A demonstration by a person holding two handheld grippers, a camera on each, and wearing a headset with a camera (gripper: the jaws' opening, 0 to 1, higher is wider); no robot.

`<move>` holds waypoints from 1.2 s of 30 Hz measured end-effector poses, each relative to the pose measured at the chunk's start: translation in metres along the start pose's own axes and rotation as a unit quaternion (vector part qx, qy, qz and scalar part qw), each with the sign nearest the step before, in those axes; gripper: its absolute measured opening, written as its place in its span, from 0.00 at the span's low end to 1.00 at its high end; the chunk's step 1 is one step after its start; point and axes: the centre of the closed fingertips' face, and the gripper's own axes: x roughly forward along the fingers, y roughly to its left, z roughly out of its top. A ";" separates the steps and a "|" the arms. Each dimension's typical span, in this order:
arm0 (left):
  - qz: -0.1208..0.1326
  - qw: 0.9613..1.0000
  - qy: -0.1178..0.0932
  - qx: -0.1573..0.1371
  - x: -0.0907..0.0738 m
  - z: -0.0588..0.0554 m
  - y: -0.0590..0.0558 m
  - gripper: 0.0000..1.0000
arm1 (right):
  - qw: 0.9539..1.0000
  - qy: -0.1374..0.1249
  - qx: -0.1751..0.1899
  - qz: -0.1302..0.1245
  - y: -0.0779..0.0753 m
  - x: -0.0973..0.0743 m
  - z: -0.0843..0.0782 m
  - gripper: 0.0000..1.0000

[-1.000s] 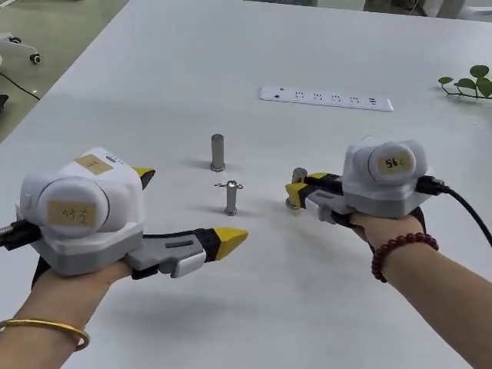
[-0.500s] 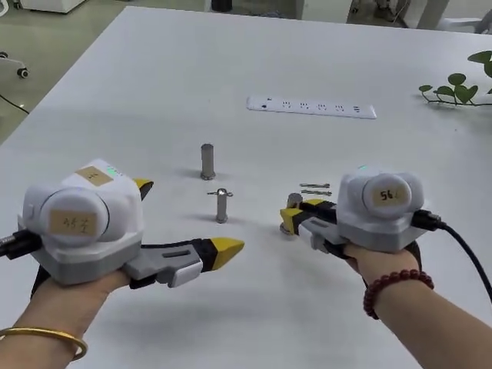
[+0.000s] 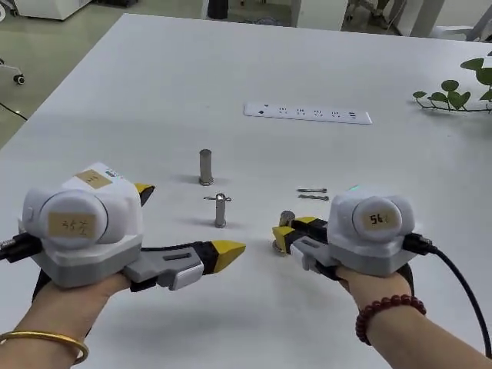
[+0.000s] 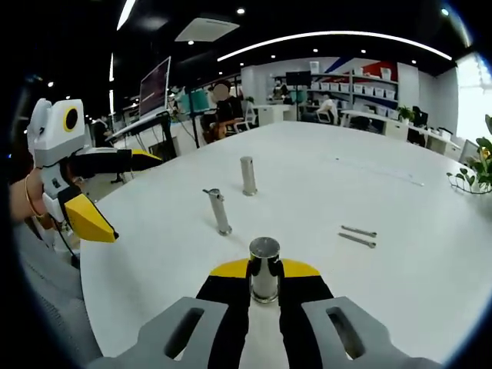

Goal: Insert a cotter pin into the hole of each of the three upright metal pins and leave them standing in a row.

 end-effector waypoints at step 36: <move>-0.009 1.000 0.003 0.002 0.000 0.000 -0.006 0.92 | 0.999 -0.023 0.007 0.032 0.011 -0.020 0.004 0.23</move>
